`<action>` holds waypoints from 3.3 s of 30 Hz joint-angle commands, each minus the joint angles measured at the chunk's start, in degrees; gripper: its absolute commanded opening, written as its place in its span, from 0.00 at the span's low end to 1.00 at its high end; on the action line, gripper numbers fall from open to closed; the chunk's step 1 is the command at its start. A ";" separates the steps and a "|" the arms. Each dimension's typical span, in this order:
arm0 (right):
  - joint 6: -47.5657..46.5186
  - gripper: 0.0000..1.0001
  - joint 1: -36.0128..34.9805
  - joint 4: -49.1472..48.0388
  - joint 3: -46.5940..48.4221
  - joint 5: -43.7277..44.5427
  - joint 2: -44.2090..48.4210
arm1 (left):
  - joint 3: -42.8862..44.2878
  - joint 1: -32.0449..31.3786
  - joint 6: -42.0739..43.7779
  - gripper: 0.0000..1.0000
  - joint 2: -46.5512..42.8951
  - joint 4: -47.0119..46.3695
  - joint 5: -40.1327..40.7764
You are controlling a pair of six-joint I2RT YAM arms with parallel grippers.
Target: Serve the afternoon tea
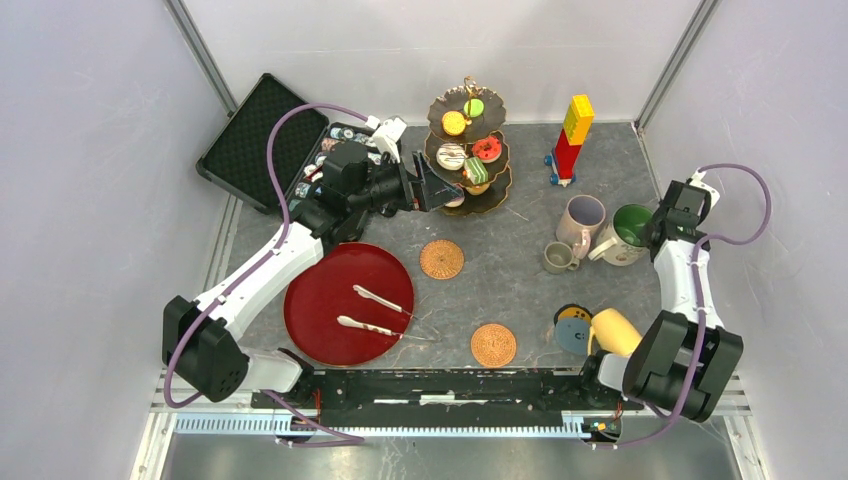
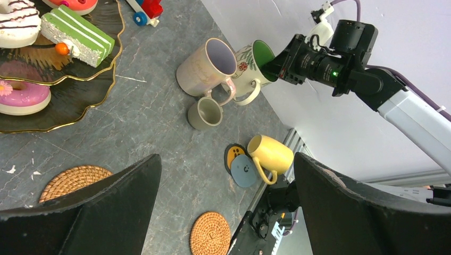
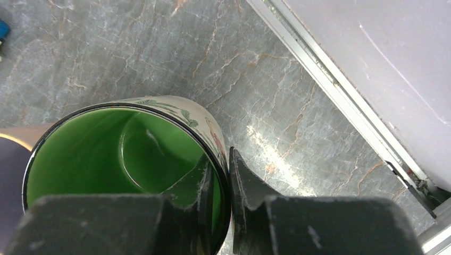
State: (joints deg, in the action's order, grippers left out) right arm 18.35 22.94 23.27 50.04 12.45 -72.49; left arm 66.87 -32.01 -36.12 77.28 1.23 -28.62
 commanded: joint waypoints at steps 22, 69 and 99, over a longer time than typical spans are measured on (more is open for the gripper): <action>-4.83 0.00 -7.38 -2.04 17.12 -22.47 16.48 | 3.17 -0.60 1.40 1.00 -1.93 1.83 1.45; 8.37 0.00 -68.43 -5.32 26.12 10.97 -24.23 | 11.56 2.13 1.52 1.00 -4.47 24.87 40.01; 7.23 0.31 -68.47 -3.03 25.11 10.28 -26.29 | 11.26 2.47 1.36 1.00 -3.69 24.17 37.48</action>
State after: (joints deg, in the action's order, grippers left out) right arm 25.45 -45.28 23.38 71.99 22.65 -100.27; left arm 76.18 -29.91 -32.97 73.49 27.33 9.87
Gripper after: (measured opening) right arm 0.200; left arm 0.996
